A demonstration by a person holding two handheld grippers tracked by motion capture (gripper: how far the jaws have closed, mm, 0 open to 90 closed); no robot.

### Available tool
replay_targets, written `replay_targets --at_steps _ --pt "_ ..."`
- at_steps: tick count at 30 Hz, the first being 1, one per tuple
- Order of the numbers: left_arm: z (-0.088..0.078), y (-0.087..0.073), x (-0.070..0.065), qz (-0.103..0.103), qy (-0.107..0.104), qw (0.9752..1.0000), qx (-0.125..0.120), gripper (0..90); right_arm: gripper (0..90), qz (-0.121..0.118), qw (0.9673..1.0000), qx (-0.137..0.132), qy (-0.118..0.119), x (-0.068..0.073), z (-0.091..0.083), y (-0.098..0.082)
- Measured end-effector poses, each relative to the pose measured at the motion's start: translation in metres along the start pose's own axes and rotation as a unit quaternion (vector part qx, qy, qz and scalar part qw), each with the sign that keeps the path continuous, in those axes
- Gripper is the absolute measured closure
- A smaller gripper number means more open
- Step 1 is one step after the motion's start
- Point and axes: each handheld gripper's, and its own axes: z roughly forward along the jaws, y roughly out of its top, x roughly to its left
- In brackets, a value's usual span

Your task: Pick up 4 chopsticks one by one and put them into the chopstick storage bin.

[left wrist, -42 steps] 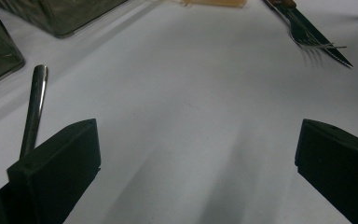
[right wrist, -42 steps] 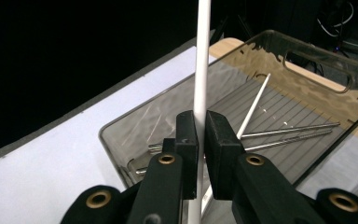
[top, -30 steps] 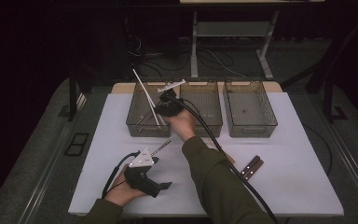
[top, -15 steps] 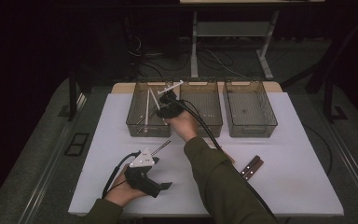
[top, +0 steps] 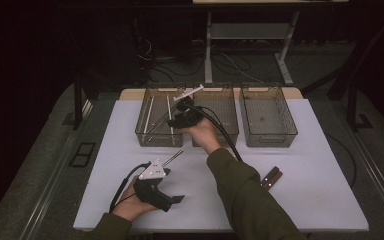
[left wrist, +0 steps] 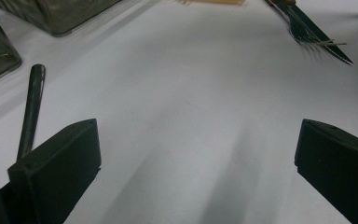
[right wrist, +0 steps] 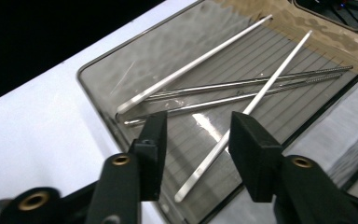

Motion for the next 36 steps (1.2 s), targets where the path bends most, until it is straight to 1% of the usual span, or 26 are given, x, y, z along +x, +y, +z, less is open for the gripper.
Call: replay_targets --at_steps 2,4,7,11,17,23,30,36 --pt "0.0 0.0 0.0 0.0 0.0 1.0 0.0 0.0 50.9 -0.005 0.9999 0.001 0.009 0.0 -0.005 -0.002" --pt "0.0 0.0 0.0 0.0 0.001 1.0 0.002 0.0 49.0 -0.012 0.9999 -0.002 0.011 -0.001 -0.012 -0.004" --pt "0.0 0.0 0.0 0.001 0.002 1.0 0.003 0.0 46.8 -0.013 0.9997 -0.008 0.02 -0.003 -0.023 -0.009" --pt "0.0 0.0 0.0 -0.001 0.003 1.0 0.003 0.0 45.0 -0.02 0.9994 -0.015 0.022 -0.006 -0.038 -0.017" --pt "0.0 -0.001 0.0 -0.002 0.005 1.0 0.006 0.0 44.5 -0.026 0.9992 -0.023 0.02 -0.012 -0.059 -0.034" --pt "0.0 -0.001 0.0 -0.004 0.007 1.0 0.006 0.0 43.6 -0.026 0.9987 -0.033 0.028 -0.018 -0.081 -0.051" --pt "0.0 -0.002 0.001 -0.008 0.008 0.9999 0.006 0.0 43.1 -0.027 0.9982 -0.042 0.033 -0.024 -0.104 -0.076" --pt "0.0 -0.001 0.001 -0.009 0.01 0.9999 0.005 0.0 38.5 -0.02 0.9974 -0.052 0.046 -0.03 -0.12 -0.098"
